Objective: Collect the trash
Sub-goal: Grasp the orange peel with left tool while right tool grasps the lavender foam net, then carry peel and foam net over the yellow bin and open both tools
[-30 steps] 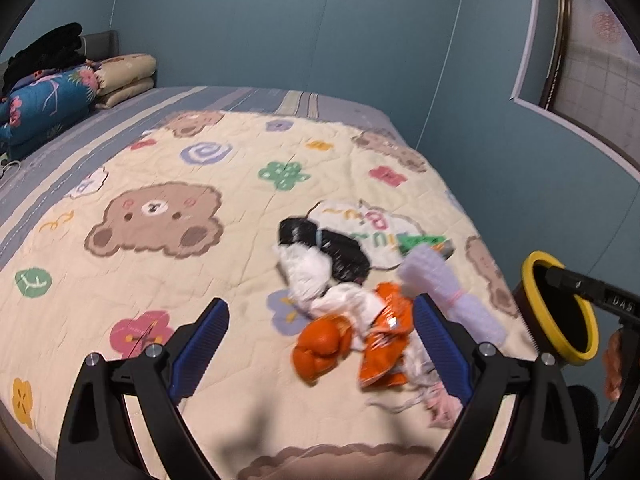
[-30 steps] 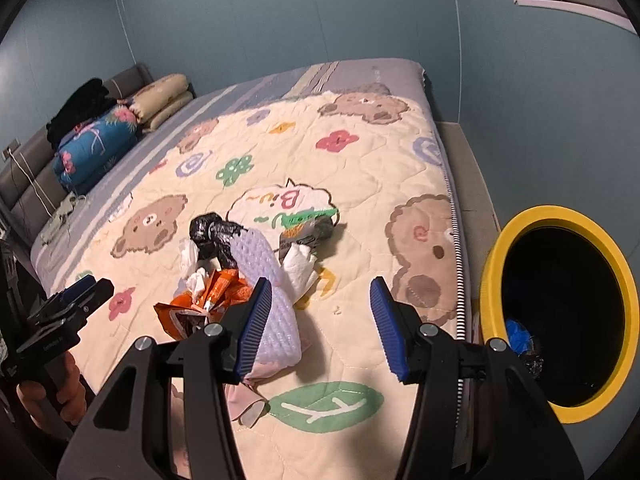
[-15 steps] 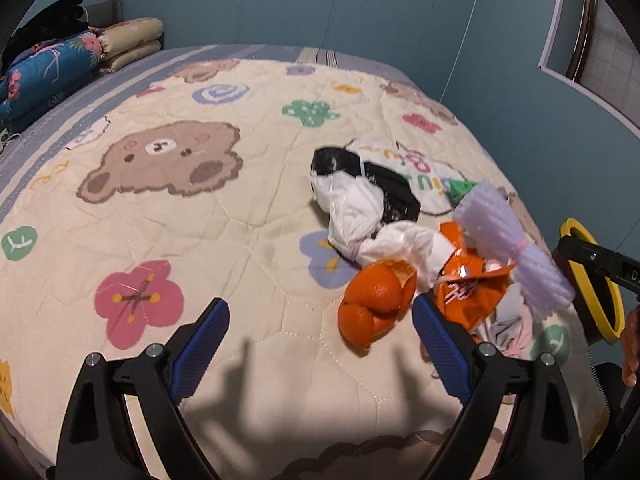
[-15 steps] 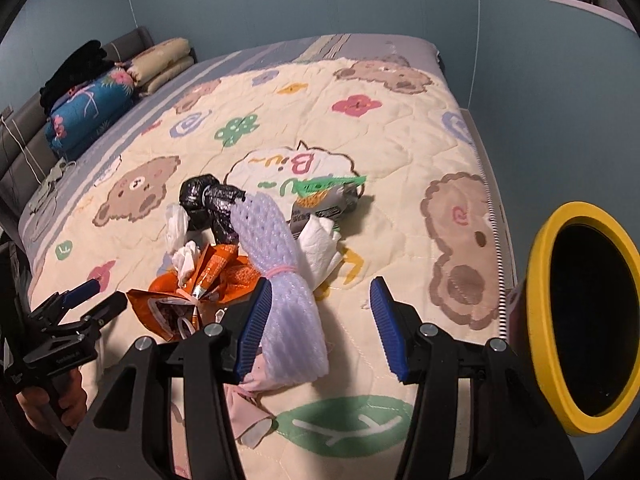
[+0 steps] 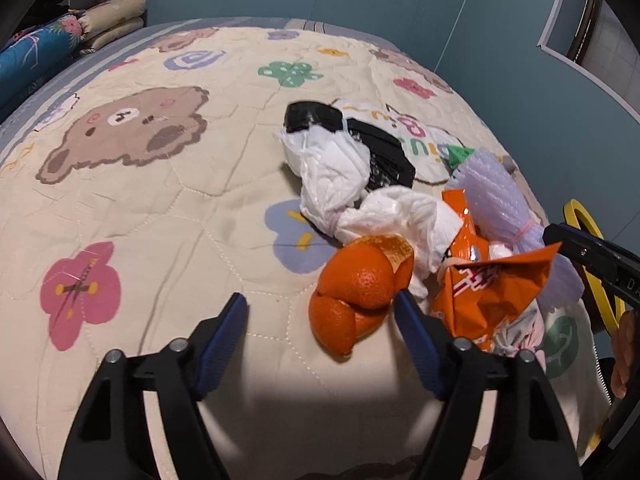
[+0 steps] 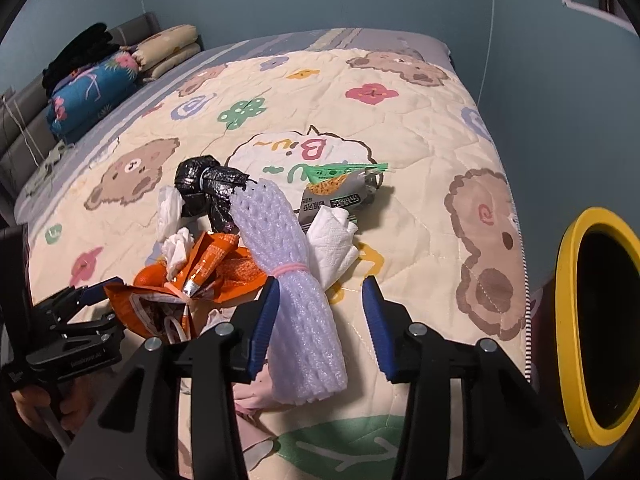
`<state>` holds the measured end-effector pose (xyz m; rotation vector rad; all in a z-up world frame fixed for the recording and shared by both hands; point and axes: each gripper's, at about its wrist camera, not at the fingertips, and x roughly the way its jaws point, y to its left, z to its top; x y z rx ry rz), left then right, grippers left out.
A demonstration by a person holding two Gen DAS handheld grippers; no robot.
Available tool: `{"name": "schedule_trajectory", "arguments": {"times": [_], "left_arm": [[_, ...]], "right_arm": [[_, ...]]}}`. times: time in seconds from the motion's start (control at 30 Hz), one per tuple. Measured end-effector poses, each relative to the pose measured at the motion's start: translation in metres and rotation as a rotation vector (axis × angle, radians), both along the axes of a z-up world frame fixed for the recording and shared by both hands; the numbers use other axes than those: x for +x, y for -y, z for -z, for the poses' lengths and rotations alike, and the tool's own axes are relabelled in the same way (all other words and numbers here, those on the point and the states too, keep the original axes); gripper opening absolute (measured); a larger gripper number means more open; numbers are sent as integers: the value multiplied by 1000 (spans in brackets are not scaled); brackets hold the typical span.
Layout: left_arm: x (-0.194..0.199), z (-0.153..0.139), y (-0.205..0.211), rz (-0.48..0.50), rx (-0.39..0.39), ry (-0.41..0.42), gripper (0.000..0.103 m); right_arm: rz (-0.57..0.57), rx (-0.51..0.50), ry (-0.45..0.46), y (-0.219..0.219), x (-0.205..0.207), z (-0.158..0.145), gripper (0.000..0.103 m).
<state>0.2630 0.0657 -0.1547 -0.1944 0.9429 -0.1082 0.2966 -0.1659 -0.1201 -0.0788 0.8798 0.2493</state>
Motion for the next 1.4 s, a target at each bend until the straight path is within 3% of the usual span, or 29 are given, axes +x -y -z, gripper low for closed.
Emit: {"name": "schedule_trajectory", "arguments": {"times": [0.17, 0.3, 0.53, 0.57, 0.8, 0.97, 1.13, 1.4], "left_arm": [[2, 2, 3, 18, -15, -6, 56], [5, 1, 6, 36, -37, -7, 37], [3, -3, 7, 27, -27, 8, 25], [3, -4, 6, 24, -29, 8, 23], [-6, -12, 4, 21, -17, 19, 18], [-21, -24, -1, 13, -26, 31, 17], [-51, -49, -11, 15, -82, 72, 17], [-94, -97, -19, 10, -104, 185, 17]], "right_arm": [[6, 18, -33, 3, 4, 14, 42], [-12, 32, -39, 3, -1, 16, 42], [-32, 56, -85, 1, -3, 23, 41], [-33, 55, -89, 0, -4, 25, 35], [-40, 104, -54, 8, -11, 14, 27], [-29, 203, -12, 25, -15, -4, 26], [-33, 252, 10, 35, -21, -17, 26], [-29, 302, 47, 44, -41, -37, 26]]}}
